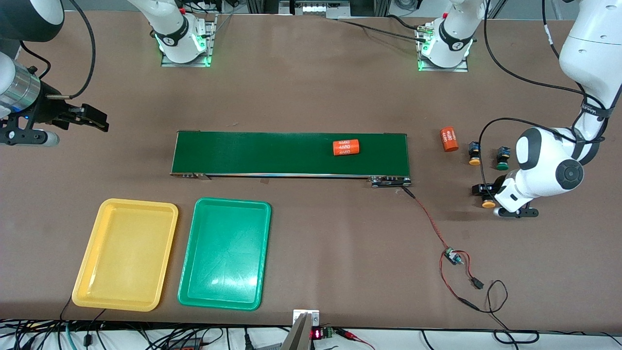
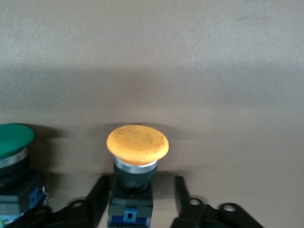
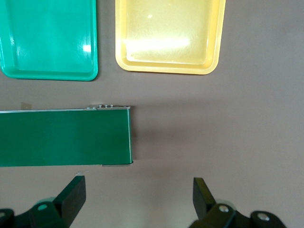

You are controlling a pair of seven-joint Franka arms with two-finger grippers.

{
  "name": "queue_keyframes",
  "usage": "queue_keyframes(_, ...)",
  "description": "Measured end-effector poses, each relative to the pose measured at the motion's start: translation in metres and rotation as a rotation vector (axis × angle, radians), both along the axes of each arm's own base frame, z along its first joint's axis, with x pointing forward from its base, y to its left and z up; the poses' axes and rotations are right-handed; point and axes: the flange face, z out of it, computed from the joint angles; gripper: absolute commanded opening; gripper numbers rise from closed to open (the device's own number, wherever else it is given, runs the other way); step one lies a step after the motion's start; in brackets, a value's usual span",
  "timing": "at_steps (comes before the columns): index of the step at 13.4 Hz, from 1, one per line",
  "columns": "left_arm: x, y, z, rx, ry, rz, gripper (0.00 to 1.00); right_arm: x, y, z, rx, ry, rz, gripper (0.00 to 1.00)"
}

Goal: Sort buttons by color to trays
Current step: 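Place the yellow-capped button on the green belt with the left gripper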

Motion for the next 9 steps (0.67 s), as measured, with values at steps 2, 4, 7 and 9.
queue_keyframes(2,0.002,0.0,0.007,0.003,-0.003,-0.009,0.12,0.0,0.0,0.0,0.0,0.0,0.0,1.0)
queue_keyframes(4,0.004,-0.006,0.022,0.008,-0.001,-0.025,0.12,0.0,0.0,0.0,0.0,0.0,0.0,1.0)
queue_keyframes(7,0.005,-0.044,0.058,0.002,0.068,-0.094,0.07,0.0,0.001,0.0,0.0,0.0,0.001,1.0)
queue_keyframes(9,0.002,-0.094,0.078,-0.02,0.109,-0.178,0.07,0.0,0.001,0.0,0.0,0.0,0.002,1.0)
